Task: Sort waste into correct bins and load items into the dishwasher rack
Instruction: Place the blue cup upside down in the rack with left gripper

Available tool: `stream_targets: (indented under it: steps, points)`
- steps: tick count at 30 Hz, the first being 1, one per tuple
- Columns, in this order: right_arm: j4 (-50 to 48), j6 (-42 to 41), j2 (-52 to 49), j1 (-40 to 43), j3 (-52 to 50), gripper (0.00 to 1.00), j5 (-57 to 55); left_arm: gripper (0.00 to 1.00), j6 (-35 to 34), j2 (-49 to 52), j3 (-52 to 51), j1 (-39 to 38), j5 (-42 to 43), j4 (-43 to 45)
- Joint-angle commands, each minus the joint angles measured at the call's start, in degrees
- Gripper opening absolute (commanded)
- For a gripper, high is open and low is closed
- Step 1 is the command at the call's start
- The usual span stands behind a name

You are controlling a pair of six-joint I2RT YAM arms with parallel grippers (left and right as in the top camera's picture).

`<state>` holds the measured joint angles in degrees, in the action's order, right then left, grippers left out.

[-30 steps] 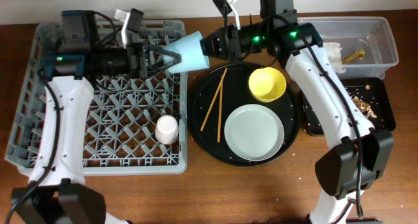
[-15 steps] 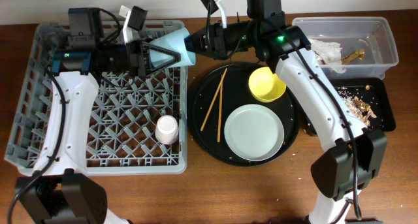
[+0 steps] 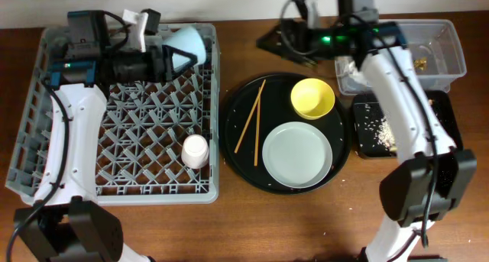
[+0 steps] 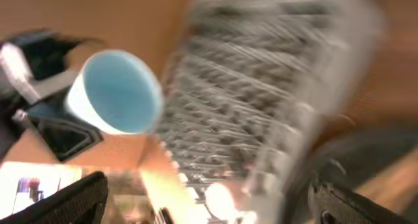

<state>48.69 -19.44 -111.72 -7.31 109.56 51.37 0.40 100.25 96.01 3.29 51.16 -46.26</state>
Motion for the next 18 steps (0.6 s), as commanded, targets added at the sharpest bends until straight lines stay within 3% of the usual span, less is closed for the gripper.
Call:
stream_targets:
  steps: [1, 2, 4, 8, 14, 16, 18]
  points:
    - [8.9, 2.9, 0.4, 3.2, -0.1, 0.99, -19.1, 0.56, 0.7, 0.1, 0.4, -5.2, -36.8, -4.7]
    - [11.5, 2.9, 0.4, 3.5, -0.1, 0.99, -23.2, 0.57, 0.7, 0.2, 0.4, -8.0, -45.1, -5.8]
    - [15.1, 2.9, 0.4, 3.5, -0.1, 0.98, -26.5, 0.57, 0.2, 0.5, 0.4, -12.8, -52.7, -9.4]
    - [18.2, 4.2, 0.3, 3.5, -0.1, 0.98, -27.1, 0.57, -1.0, 7.6, 0.4, -16.9, -52.4, -17.2]
    - [20.1, 4.2, 0.3, 3.5, -0.1, 0.98, -28.1, 0.57, -1.0, 15.3, 0.4, -17.4, -50.9, -17.6]
    - [20.2, 4.2, 0.3, 3.5, -0.1, 0.99, -28.1, 0.76, -1.0, 16.9, 0.4, -17.4, -51.3, -17.3]
    - [20.8, 4.5, 0.3, 3.5, -0.1, 0.98, -28.1, 0.81, -1.0, 16.8, 1.8, -17.4, -51.6, -17.3]
